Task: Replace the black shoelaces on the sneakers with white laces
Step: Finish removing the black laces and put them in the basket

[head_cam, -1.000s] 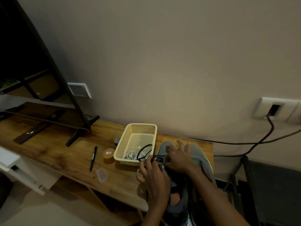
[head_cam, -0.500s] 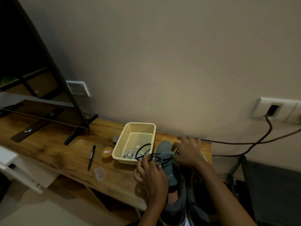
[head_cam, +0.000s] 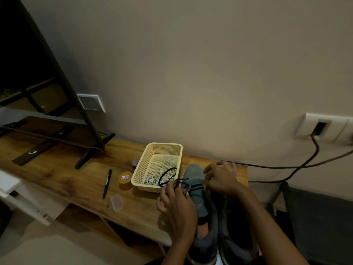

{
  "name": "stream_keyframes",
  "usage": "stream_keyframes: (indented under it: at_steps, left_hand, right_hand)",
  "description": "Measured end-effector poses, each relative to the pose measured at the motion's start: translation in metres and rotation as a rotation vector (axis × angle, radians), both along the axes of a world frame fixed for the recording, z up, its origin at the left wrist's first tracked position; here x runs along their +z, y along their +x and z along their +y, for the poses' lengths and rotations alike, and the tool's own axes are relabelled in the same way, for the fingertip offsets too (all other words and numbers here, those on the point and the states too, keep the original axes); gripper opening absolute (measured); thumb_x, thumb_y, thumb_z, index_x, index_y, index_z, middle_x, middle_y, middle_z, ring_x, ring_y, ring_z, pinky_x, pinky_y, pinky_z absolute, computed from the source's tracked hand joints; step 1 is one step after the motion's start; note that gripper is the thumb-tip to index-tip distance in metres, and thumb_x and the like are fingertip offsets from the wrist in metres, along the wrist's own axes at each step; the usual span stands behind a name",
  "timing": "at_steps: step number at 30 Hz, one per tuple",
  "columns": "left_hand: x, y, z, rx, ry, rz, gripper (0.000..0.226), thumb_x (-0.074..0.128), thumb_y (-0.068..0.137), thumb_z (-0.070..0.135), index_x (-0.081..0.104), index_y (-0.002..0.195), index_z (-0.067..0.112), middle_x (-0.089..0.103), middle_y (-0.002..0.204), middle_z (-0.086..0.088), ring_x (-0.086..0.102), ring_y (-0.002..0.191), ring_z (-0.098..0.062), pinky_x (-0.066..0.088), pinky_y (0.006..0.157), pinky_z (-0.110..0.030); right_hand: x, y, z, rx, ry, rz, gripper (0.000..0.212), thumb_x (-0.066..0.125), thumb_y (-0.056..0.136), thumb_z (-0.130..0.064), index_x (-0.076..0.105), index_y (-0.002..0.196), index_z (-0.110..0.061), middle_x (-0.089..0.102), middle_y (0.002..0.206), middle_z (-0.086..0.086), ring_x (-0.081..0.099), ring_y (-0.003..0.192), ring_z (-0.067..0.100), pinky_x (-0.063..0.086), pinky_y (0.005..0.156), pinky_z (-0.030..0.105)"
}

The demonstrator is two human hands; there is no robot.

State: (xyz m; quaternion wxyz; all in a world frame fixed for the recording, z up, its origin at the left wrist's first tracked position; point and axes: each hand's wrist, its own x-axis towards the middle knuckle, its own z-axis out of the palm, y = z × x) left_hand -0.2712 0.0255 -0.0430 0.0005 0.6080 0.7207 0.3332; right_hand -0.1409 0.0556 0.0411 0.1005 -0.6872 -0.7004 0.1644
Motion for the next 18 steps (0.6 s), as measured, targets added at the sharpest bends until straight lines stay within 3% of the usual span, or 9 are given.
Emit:
stream_keyframes:
  at_steps: [2,7,12,18]
  left_hand:
    - [0.0,0.0,0.0,-0.002,-0.014,-0.01,0.032,0.084,0.055,0.013,0.06,0.071,0.027,0.061,0.114,0.0,0.044,0.116,-0.025,0.028,0.09,-0.047]
    - [-0.001,-0.001,0.0,-0.01,-0.03,-0.013,0.031,0.085,0.055,0.014,0.063,0.072,0.028,0.061,0.116,0.001,0.045,0.117,-0.025,0.027,0.09,-0.046]
    - [-0.001,0.0,0.001,-0.007,-0.032,0.01,0.03,0.084,0.055,0.015,0.063,0.073,0.025,0.062,0.116,0.0,0.042,0.116,-0.024,0.026,0.09,-0.046]
    - [0.006,0.0,-0.003,0.013,-0.04,0.014,0.028,0.084,0.055,0.013,0.064,0.073,0.024,0.063,0.112,-0.001,0.052,0.112,-0.028,0.039,0.087,-0.052]
  right_hand:
    - [-0.003,0.0,0.001,-0.021,-0.016,-0.076,0.023,0.052,0.084,-0.03,0.068,0.101,-0.027,0.046,0.134,-0.011,0.02,0.136,0.025,0.003,0.112,0.055]
    - [-0.012,-0.026,0.002,0.112,-0.028,-0.171,0.026,0.051,0.088,-0.036,0.068,0.106,-0.026,0.024,0.152,-0.006,-0.002,0.143,0.031,-0.013,0.105,0.065]
    - [-0.021,-0.038,0.002,0.152,0.009,-0.171,0.022,0.051,0.088,-0.028,0.069,0.099,-0.02,0.037,0.143,-0.008,0.005,0.142,0.029,-0.013,0.105,0.065]
    - [0.0,-0.007,0.001,0.09,-0.015,-0.018,0.009,0.058,0.084,-0.028,0.066,0.081,-0.03,0.047,0.13,-0.016,0.02,0.135,0.021,-0.006,0.111,0.056]
